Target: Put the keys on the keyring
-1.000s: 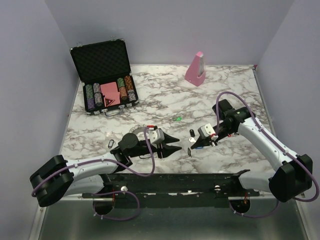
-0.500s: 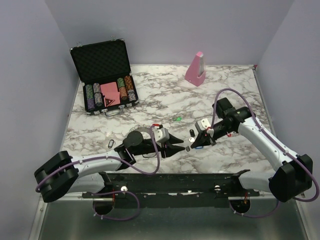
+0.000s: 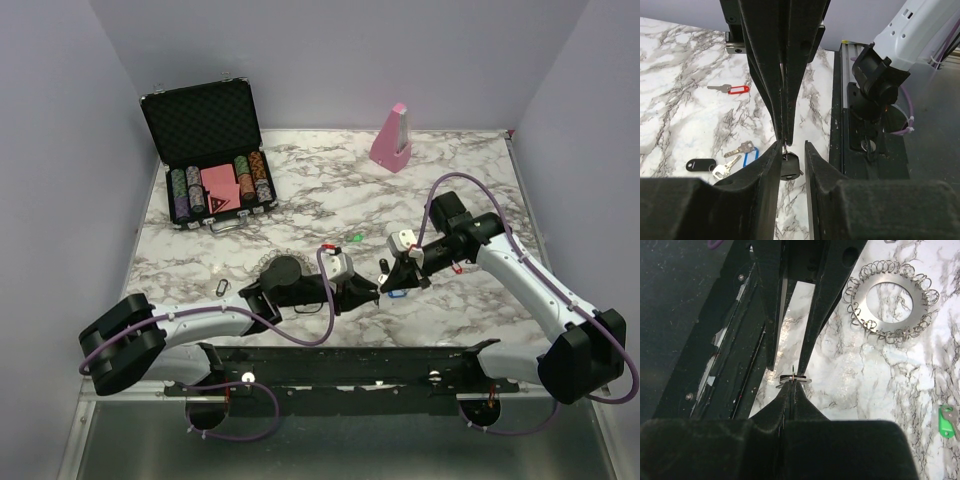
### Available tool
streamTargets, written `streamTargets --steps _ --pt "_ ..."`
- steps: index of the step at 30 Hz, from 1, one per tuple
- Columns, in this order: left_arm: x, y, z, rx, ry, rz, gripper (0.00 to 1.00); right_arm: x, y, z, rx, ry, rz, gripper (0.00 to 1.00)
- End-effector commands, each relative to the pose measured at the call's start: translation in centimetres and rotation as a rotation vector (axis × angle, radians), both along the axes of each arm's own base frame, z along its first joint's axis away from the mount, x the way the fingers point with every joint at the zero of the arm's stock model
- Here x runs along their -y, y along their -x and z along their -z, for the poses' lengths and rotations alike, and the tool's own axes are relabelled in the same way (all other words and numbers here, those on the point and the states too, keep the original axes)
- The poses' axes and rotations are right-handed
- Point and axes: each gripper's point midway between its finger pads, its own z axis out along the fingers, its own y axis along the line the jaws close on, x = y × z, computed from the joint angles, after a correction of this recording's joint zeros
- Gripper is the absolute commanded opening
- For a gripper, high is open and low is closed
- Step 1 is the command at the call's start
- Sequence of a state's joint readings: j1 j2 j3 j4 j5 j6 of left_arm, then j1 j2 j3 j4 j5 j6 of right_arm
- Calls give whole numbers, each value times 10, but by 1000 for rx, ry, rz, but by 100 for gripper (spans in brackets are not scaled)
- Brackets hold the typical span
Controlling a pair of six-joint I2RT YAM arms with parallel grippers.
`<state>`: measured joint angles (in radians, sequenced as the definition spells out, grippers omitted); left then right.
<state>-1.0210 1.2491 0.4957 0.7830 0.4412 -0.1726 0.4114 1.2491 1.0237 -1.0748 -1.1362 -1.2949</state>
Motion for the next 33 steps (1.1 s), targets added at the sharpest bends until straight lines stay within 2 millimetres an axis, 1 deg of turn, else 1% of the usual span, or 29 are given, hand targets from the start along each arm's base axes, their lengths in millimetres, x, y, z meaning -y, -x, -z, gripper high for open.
streamTargets --steps 1,6,9,11,12,13,15,17,20,21,22,23,24,25,26,27,28,30,32,33 --pt "4 -2 1 10 -28 1 32 -2 -6 -6 15 3 12 1" --pt "1 -6 0 12 -19 -30 33 -1 -7 -5 6 20 28 1" --pt "-9 -15 -3 14 4 -115 37 2 -11 0 -14 64 73 1" --pt "-21 -24 -7 20 25 -189 46 7 -15 8 -29 111 120 1" --pt "-27 -27 -6 21 29 -221 50 11 -18 13 -36 141 152 1" --pt "-34 -32 -11 25 46 -265 55 15 -22 17 -44 165 193 1" --pt "-48 -38 -11 20 49 -330 63 26 -29 27 -57 214 262 1" --pt "-62 -43 -10 6 43 -388 66 43 -42 34 -70 266 355 1" --pt "-80 -48 -13 -9 35 -460 72 72 -52 43 -106 323 457 1" --pt "-85 -46 -17 -10 39 -464 74 84 -55 46 -122 346 497 1" --pt "-93 -49 -16 -17 29 -502 78 95 -58 48 -127 369 525 1" --pt "-98 -48 -21 -13 36 -516 80 107 -60 51 -132 399 560 1" --pt "-105 -48 -19 -17 16 -535 83 118 -62 55 -131 428 589 1" --pt "-112 -49 -23 -11 16 -555 87 130 -64 57 -127 461 625 1" --pt "-119 -49 -23 -10 0 -578 91 142 -68 58 -122 483 665 1" --pt "-127 -49 -26 -2 -2 -597 94 150 -70 62 -118 514 682 1" --pt "-135 -49 -24 4 -24 -622 97 163 -75 64 -119 541 729 1" --pt "-148 -48 -24 34 -57 -648 99 181 -85 76 -124 618 781 1" --pt "-162 -49 -24 43 -65 -700 99 191 -99 88 -138 669 821 1" --pt "-166 -52 -26 32 -49 -731 99 192 -106 91 -152 677 835 1"
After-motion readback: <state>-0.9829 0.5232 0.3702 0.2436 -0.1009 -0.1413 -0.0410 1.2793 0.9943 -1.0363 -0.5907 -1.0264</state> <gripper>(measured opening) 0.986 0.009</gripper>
